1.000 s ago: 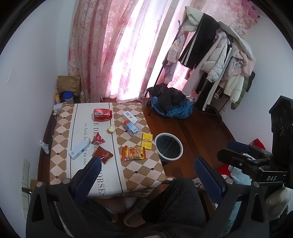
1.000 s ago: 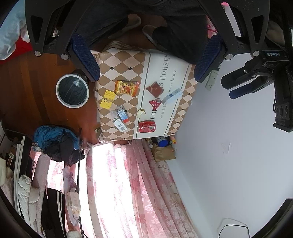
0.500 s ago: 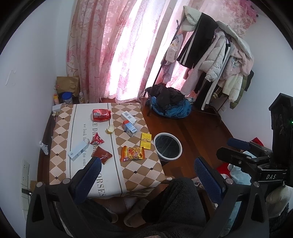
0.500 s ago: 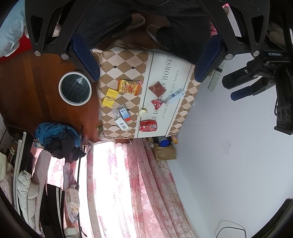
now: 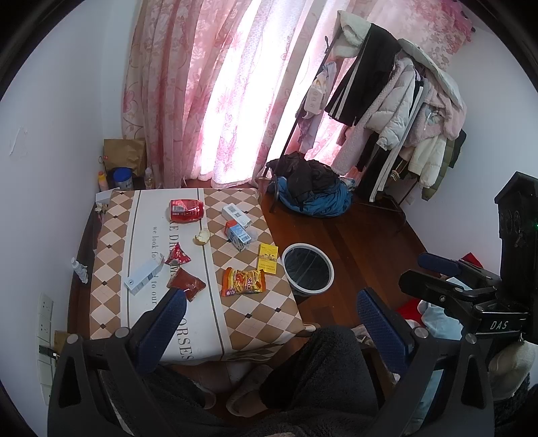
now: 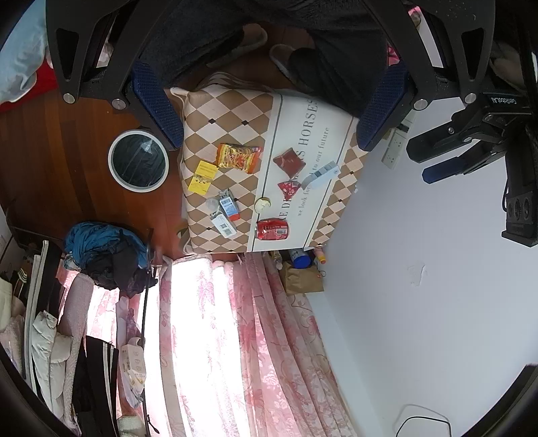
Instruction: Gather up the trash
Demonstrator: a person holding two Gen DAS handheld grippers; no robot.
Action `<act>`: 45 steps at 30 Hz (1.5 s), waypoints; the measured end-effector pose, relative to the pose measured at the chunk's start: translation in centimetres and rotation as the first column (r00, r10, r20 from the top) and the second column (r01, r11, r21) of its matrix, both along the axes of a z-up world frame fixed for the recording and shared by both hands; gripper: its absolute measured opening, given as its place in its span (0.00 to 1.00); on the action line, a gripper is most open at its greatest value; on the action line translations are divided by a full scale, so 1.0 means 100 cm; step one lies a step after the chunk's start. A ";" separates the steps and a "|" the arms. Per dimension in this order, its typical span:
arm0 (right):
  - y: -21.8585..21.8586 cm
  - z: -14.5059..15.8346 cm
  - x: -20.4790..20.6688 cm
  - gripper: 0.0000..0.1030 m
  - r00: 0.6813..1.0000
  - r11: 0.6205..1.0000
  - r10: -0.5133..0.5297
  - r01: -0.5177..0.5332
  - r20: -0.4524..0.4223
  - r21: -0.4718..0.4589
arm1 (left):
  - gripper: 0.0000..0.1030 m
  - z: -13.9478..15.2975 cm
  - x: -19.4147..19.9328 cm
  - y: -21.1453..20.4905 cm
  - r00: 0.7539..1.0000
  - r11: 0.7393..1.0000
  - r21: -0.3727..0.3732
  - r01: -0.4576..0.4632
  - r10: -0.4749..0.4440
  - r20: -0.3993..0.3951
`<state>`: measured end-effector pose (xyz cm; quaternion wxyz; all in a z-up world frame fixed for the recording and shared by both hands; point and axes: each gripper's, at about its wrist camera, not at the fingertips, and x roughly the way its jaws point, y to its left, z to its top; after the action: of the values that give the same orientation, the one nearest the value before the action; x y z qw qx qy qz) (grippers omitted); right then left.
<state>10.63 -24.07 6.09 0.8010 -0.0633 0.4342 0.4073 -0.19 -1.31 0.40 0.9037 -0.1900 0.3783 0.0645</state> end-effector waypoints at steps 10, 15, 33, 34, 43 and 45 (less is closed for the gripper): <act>0.000 0.000 0.000 1.00 1.000 1.000 0.000 0.000 0.001 0.000 | 1.00 0.001 0.000 0.000 1.000 1.000 0.001 -0.002 0.002 -0.001; 0.000 0.000 0.000 1.00 1.000 1.000 0.000 0.000 0.000 0.000 | 1.00 0.001 0.000 0.000 1.000 1.000 -0.001 0.000 0.000 -0.001; -0.001 0.000 0.001 1.00 1.000 1.000 0.003 -0.003 -0.001 0.001 | 1.00 0.002 0.001 -0.001 1.000 1.000 0.000 -0.003 0.003 -0.001; 0.000 0.000 0.001 1.00 1.000 1.000 0.004 -0.004 -0.001 0.002 | 1.00 0.002 0.001 -0.001 1.000 1.000 -0.001 -0.003 0.003 -0.001; 0.000 -0.003 0.002 1.00 1.000 1.000 -0.023 0.023 0.004 0.003 | 1.00 -0.003 0.007 -0.001 0.999 0.999 0.031 -0.033 0.034 -0.010; 0.004 -0.008 0.007 1.00 0.998 0.998 -0.063 0.063 -0.003 0.008 | 1.00 -0.011 0.015 0.003 0.997 0.995 0.068 -0.069 0.071 -0.027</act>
<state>11.32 -23.71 5.32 0.8130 -0.0457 0.4356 0.3837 1.28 -1.01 -0.69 0.9010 -0.1719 0.3823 0.1117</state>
